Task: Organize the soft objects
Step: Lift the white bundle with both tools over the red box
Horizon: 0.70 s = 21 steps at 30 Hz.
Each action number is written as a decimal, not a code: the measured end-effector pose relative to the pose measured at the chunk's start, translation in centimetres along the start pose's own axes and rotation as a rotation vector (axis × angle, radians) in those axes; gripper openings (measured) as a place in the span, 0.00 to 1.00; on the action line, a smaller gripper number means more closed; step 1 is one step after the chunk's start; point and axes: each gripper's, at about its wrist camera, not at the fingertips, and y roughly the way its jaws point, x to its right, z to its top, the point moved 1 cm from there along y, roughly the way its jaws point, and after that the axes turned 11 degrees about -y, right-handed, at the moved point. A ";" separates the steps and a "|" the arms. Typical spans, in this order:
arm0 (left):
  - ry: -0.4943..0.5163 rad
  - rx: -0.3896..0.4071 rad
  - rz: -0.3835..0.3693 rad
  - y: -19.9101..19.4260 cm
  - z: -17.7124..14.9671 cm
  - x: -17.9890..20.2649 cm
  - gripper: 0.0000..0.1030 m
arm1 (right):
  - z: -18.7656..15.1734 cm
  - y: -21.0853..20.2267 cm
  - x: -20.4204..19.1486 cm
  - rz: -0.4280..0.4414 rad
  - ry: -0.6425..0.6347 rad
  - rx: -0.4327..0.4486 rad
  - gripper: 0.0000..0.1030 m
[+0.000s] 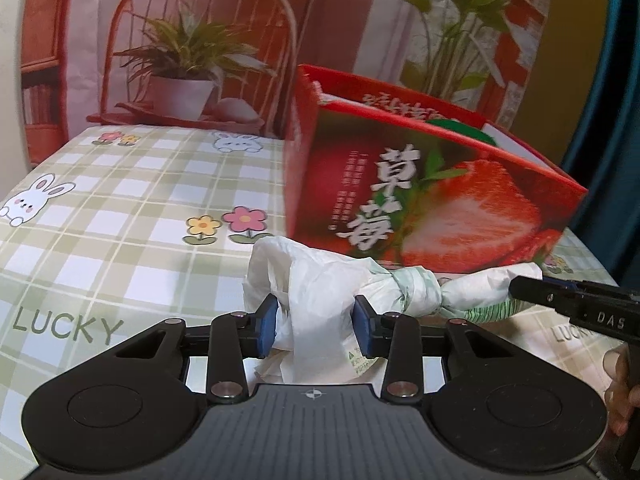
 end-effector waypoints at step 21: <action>0.051 0.127 -0.094 -4.5 1.7 3.4 0.39 | 2.1 -6.7 0.6 -0.041 -0.017 0.131 0.19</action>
